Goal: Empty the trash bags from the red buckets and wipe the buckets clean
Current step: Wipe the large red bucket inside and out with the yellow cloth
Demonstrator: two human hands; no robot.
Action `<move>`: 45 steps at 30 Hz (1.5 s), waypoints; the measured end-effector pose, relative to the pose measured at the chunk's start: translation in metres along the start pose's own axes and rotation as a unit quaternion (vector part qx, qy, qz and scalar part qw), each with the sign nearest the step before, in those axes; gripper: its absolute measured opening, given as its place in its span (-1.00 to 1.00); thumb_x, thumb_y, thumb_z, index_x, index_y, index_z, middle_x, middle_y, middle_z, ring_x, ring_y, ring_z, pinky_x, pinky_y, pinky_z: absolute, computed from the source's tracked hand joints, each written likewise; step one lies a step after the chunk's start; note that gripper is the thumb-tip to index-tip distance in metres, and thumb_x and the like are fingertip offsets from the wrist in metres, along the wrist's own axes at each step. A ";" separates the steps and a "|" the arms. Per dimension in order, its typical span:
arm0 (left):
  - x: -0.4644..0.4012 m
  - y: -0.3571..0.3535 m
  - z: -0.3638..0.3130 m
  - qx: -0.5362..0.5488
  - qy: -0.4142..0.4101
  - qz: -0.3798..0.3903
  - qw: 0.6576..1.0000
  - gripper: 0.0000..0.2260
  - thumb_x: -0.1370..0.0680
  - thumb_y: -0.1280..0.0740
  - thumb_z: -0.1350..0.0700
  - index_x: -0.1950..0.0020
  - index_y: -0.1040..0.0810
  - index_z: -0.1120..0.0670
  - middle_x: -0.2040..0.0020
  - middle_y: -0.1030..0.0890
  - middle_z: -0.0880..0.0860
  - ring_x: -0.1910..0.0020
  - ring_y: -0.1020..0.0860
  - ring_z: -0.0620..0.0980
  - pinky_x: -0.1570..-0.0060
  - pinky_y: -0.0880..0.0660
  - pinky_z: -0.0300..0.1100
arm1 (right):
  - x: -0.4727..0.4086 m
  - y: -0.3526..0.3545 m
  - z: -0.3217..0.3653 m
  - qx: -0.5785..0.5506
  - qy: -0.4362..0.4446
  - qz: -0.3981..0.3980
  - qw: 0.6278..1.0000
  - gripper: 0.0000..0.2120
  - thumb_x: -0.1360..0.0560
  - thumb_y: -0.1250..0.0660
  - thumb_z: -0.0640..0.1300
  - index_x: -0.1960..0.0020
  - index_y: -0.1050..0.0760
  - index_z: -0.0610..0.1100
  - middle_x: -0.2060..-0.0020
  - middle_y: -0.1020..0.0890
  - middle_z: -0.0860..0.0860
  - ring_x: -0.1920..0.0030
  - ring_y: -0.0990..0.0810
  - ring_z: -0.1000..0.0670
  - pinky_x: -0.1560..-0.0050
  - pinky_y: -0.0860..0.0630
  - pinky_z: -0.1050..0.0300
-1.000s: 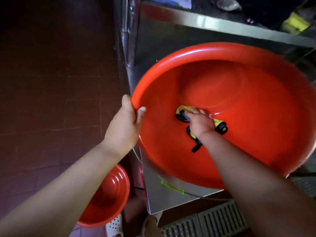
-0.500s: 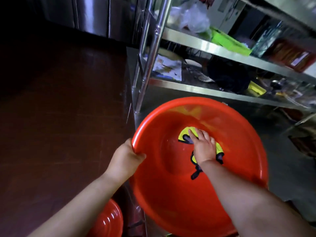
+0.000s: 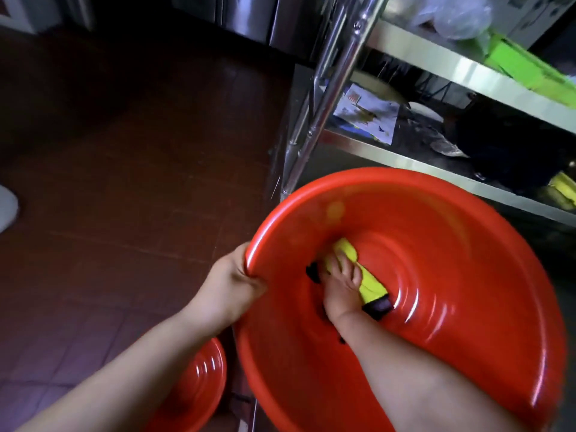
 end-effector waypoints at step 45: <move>0.023 0.000 0.018 0.035 0.004 -0.019 0.999 -0.71 -0.37 -0.34 0.32 0.06 -0.50 -0.05 0.25 -0.61 0.14 0.38 -0.56 -0.08 0.39 -0.49 -0.16 | -0.012 0.036 -0.016 -0.017 -0.084 -0.028 0.996 -0.63 -0.55 -0.16 -0.02 -0.33 -0.38 0.25 -0.46 -0.22 0.18 -0.44 -0.11 0.00 -0.27 -0.13 0.02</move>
Point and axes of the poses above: each hand's wrist, its own x-axis away from the middle knuckle, its own y-axis out of the back of the hand, z = x × y, the point moved 5 cm from there along -x, towards the middle knuckle
